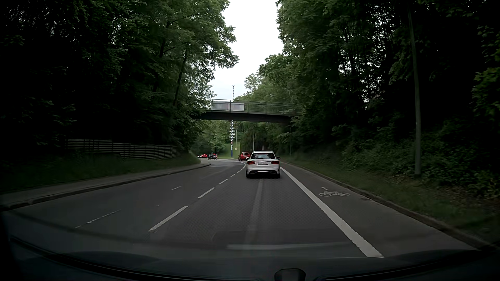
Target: Follow the waypoints while adhering to traffic rules and regulations
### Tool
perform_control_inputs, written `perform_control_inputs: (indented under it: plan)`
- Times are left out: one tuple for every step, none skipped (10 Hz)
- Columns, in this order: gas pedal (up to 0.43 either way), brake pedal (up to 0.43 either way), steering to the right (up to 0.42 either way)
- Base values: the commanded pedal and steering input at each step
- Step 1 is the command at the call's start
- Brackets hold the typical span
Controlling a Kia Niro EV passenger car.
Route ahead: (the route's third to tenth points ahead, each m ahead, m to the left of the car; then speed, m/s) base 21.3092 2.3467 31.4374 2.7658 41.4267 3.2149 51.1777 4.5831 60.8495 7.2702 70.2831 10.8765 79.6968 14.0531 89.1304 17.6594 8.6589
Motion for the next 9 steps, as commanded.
perform_control_inputs:
  plan:
    - [0.000, 0.220, -0.002]
    - [0.000, 0.220, -0.001]
    - [0.000, 0.220, -0.002]
    - [0.000, 0.226, -0.002]
    - [0.000, 0.220, -0.002]
    - [0.000, 0.207, -0.002]
    - [0.000, 0.195, -0.002]
    - [0.000, 0.189, -0.002]
    - [0.000, 0.183, -0.002]
